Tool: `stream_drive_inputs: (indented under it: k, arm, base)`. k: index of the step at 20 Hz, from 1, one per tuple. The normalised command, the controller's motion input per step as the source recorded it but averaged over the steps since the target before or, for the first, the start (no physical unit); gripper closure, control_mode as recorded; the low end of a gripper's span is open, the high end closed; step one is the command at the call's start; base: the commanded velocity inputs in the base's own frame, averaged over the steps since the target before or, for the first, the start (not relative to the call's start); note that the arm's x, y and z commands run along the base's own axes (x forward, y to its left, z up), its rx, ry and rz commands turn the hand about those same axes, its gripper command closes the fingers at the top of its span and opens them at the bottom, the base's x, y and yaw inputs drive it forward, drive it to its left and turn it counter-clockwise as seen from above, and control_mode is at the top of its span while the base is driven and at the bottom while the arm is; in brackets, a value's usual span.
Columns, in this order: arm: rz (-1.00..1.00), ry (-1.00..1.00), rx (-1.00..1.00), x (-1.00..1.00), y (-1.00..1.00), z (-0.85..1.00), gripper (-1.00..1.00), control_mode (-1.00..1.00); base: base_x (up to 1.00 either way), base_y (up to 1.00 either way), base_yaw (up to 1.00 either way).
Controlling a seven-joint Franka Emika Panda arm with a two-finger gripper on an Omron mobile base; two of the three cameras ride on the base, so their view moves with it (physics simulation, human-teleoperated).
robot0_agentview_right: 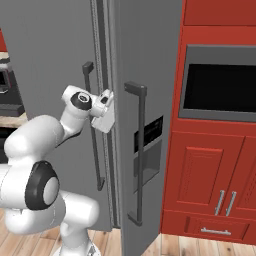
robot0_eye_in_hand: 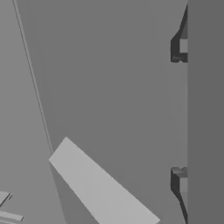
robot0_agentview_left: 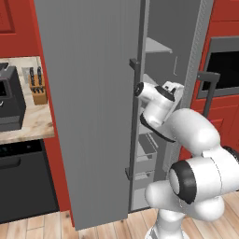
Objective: Retrieve a lemon from the fridge and place it on the cutting board with the fish.
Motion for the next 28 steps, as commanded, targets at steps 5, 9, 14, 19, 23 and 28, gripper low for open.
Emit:
stream_drive_inputs:
  k: [5, 9, 14, 19, 23, 28]
  arm:
    - [0.00, 0.02, 0.00, -0.04, -0.83, -0.01, -1.00, -1.00]
    - [-0.09, 0.02, 0.00, -0.43, -0.98, -0.06, -1.00, -1.00]
    - [-0.18, 0.11, 0.00, -0.18, -0.97, -0.15, -1.00, -1.00]
    - [-0.09, 0.10, -0.02, 0.00, -0.78, -0.05, -1.00, -1.00]
    - [-0.03, 0.08, -0.01, 0.00, -0.32, -0.01, -1.00, -1.00]
    - [0.00, 0.01, 0.00, -0.05, 0.13, 0.00, -1.00, -1.00]
  base:
    - [0.00, 0.00, 0.00]
    - [0.00, 0.00, 0.00]
    - [0.00, 0.00, 0.00]
    - [0.00, 0.00, 0.00]
    - [0.00, 0.00, 0.00]
    - [0.00, 0.00, 0.00]
